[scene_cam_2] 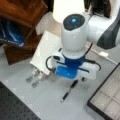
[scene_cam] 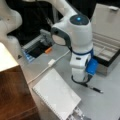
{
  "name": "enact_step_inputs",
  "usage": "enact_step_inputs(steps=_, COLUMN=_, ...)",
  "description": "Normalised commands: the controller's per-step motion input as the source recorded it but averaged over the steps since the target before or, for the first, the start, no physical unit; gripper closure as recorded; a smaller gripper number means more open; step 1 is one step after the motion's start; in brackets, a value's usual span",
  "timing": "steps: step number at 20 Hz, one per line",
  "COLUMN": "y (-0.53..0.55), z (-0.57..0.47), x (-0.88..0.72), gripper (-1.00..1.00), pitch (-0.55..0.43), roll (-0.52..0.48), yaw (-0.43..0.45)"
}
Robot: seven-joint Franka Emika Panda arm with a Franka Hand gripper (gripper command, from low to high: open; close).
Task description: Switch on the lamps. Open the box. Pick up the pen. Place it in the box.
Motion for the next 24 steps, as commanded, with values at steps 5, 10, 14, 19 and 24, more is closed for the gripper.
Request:
enact_step_inputs(steps=5, y=0.09, z=0.09, x=0.39, gripper=-1.0, pitch=0.217, roll=-0.16, yaw=0.553)
enact_step_inputs(steps=10, y=0.02, z=0.13, x=0.42, gripper=-1.0, pitch=0.232, roll=-0.172, yaw=0.571)
enact_step_inputs(steps=14, y=-0.02, z=0.08, x=0.42, gripper=-1.0, pitch=0.262, roll=-0.191, yaw=0.538)
enact_step_inputs(steps=19, y=-0.06, z=0.02, x=0.42, gripper=-1.0, pitch=0.212, roll=-0.267, yaw=0.478)
enact_step_inputs(steps=24, y=-0.05, z=-0.06, x=0.41, gripper=-1.0, pitch=0.143, roll=-0.291, yaw=0.374)
